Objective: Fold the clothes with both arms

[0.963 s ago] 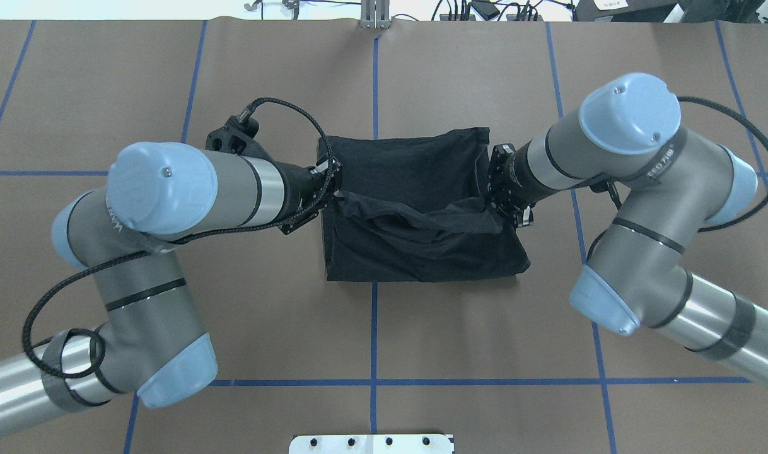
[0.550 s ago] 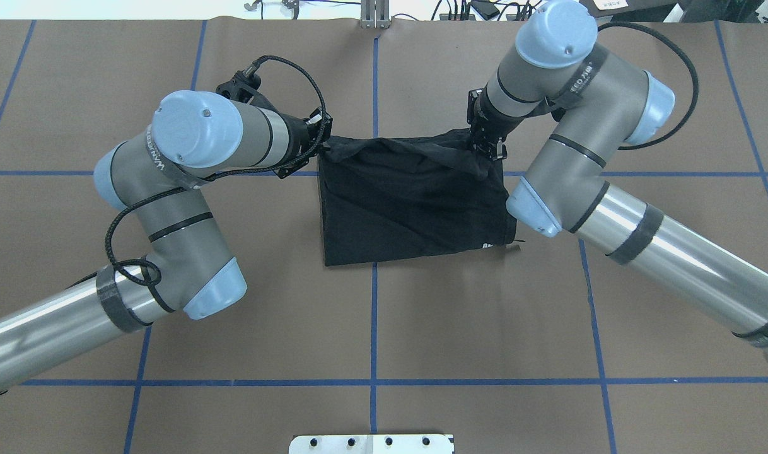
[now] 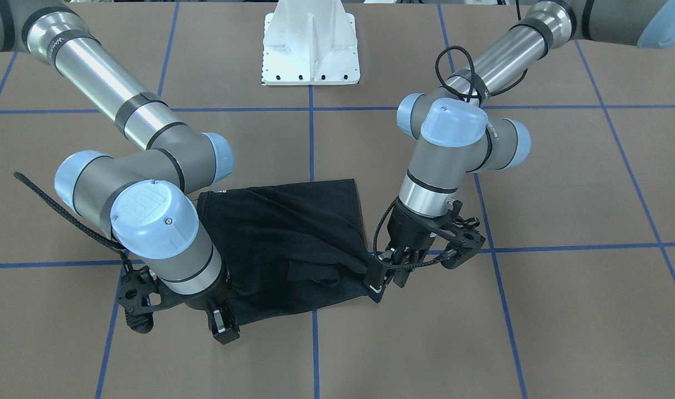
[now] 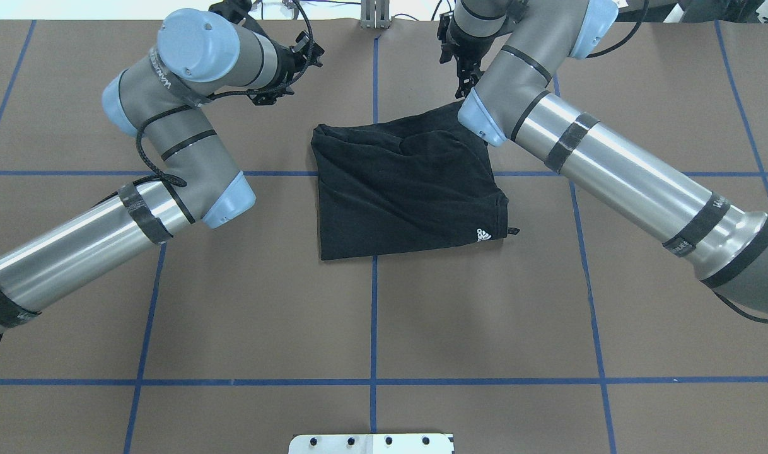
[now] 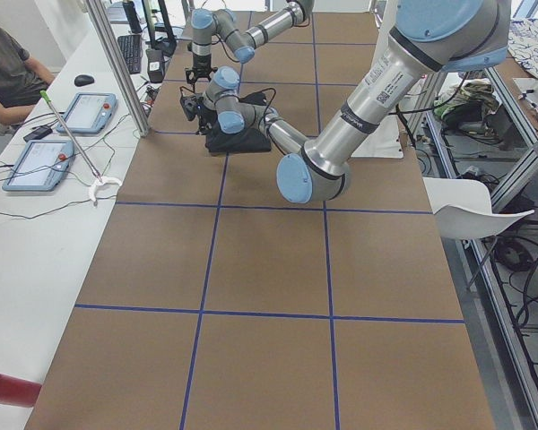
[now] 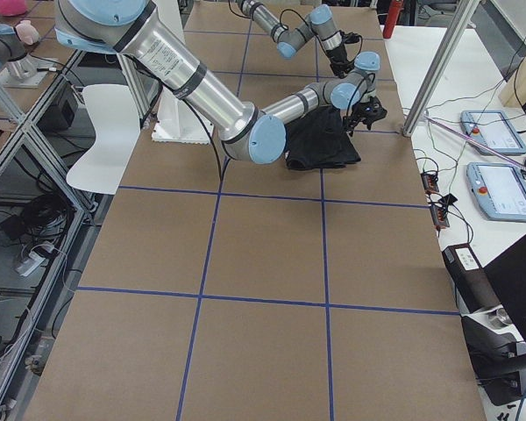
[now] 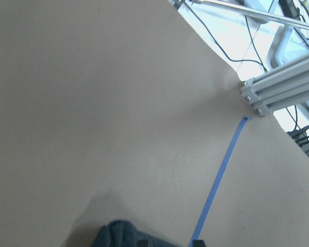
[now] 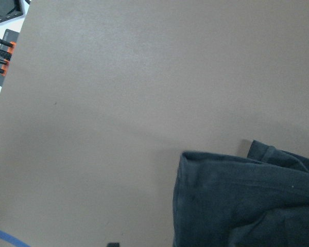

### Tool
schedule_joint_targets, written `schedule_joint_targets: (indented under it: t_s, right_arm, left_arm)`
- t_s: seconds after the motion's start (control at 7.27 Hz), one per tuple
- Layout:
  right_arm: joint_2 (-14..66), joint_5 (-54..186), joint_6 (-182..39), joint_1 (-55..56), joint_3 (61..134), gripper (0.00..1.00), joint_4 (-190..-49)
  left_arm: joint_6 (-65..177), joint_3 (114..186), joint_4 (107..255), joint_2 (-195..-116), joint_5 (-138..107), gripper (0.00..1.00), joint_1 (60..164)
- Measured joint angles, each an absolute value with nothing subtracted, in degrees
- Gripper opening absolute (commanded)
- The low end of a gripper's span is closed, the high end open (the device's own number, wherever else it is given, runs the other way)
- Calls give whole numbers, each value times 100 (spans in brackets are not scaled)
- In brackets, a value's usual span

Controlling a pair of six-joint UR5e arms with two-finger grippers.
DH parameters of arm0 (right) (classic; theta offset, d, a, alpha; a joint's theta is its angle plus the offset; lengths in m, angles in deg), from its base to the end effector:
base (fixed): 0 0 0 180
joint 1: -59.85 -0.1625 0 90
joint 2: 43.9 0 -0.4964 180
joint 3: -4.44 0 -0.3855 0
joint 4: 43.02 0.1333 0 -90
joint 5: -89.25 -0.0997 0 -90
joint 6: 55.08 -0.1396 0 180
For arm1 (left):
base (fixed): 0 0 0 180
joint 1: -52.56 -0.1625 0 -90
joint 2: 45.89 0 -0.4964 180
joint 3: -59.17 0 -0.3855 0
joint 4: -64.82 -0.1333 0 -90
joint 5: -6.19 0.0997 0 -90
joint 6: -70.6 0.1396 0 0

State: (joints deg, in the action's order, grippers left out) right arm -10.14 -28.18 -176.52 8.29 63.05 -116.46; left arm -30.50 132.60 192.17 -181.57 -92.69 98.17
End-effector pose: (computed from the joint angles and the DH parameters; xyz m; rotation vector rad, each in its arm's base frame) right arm -0.5174 -0.7629 0.3033 -0.3479 -0.8281 1.1849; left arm 0.5205 -0.6915 0.2855 0.2187 1.1804 -0.7828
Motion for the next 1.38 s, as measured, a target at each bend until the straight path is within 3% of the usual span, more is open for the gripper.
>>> schedule_joint_targets:
  t_s: [0.41, 0.96, 1.38]
  right_arm:
    - [-612, -2893, -16806, 731, 6754, 100, -11655]
    - [1342, -2988, -13163, 44, 8105, 100, -11722]
    - [2674, -3436, -9549, -1074, 8286, 100, -11776]
  left_arm:
    - [-2231, 13798, 19158, -17896, -9744, 99, 9924]
    - [1234, 15896, 18410, -16092, -9868, 99, 10178]
    - [3978, 16665, 18303, -14572, -10616, 99, 11141]
